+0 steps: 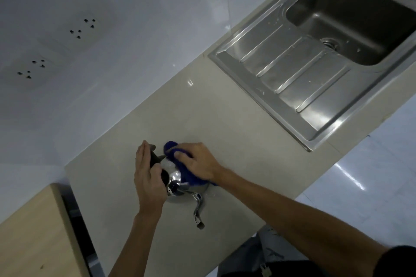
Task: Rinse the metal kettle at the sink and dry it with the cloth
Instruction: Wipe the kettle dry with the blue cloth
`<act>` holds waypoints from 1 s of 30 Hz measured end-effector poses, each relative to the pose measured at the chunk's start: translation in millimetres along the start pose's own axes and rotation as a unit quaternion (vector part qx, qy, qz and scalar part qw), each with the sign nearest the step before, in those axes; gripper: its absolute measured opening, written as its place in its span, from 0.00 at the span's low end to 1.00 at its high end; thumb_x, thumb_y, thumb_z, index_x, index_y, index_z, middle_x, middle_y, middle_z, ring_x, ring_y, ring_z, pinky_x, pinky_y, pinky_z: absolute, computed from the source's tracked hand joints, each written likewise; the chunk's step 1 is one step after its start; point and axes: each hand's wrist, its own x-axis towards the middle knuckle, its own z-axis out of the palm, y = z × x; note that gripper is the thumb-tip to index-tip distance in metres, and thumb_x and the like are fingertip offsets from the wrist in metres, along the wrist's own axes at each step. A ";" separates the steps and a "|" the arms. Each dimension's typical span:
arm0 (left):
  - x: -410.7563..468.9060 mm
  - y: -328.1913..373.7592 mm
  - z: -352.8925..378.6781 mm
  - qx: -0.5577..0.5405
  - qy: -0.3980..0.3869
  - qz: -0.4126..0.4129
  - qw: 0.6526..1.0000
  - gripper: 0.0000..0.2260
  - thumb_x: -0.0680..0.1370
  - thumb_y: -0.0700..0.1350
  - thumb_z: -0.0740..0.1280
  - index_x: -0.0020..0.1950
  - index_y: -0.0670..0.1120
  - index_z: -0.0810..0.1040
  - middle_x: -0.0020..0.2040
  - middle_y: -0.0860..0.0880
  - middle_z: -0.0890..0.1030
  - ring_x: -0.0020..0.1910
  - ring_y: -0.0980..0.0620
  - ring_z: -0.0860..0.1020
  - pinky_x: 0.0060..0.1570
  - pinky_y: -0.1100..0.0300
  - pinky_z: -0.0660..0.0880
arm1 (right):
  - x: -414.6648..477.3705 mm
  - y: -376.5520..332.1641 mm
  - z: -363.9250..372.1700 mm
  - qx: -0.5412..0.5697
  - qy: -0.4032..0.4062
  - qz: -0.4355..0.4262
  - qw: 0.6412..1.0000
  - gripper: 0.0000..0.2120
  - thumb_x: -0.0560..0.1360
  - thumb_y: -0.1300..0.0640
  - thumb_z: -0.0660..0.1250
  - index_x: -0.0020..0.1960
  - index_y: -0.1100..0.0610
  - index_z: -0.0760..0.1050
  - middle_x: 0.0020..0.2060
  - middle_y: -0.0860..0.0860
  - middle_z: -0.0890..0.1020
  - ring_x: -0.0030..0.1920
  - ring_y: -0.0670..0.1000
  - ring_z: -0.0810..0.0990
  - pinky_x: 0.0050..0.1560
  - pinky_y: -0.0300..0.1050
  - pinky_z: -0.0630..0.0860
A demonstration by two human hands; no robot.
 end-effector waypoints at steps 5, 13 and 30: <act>2.7 0.6 0.9 0.003 -0.014 -0.023 1.000 0.28 0.78 0.47 0.52 0.79 0.42 0.62 0.81 0.43 0.62 0.82 0.45 0.58 0.82 0.44 0.54 | 10.9 -16.8 2.2 0.037 0.001 -0.037 0.999 0.12 0.77 0.61 0.62 0.53 0.57 0.83 0.45 0.55 0.87 0.43 0.53 0.84 0.48 0.46 0.80; 4.1 5.5 0.9 -0.023 -0.024 -0.045 0.998 0.29 0.79 0.50 0.53 0.77 0.36 0.65 0.77 0.41 0.69 0.81 0.47 0.60 0.80 0.60 0.58 | 12.3 -17.2 -2.0 -0.047 -0.040 0.054 0.997 0.16 0.82 0.53 0.56 0.62 0.57 0.78 0.55 0.57 0.84 0.49 0.54 0.79 0.54 0.46 0.73; 3.7 1.0 3.9 -0.043 -0.011 -0.027 0.999 0.30 0.78 0.47 0.53 0.79 0.38 0.62 0.73 0.58 0.67 0.81 0.47 0.58 0.82 0.44 0.53 | -45.3 -23.4 17.0 0.070 0.141 -0.020 0.987 0.11 0.79 0.58 0.66 0.61 0.57 0.80 0.54 0.54 0.85 0.53 0.50 0.82 0.57 0.43 0.77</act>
